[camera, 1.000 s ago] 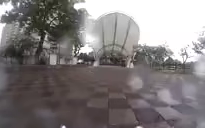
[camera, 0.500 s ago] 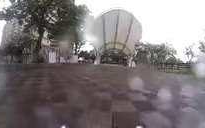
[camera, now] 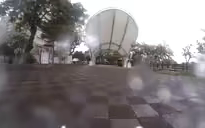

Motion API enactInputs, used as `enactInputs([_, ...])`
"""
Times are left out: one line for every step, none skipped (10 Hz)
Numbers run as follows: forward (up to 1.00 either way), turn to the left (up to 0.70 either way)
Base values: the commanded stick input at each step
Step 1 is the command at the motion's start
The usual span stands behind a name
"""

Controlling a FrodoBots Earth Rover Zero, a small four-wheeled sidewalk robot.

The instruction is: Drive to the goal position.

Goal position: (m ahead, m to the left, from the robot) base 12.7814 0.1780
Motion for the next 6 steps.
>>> enactInputs([1.00, 0.00])
enactInputs([1.00, 0.00])
enactInputs([1.00, 0.00])
enactInputs([1.00, 0.00])
enactInputs([1.00, 0.00])
enactInputs([1.00, 0.00])
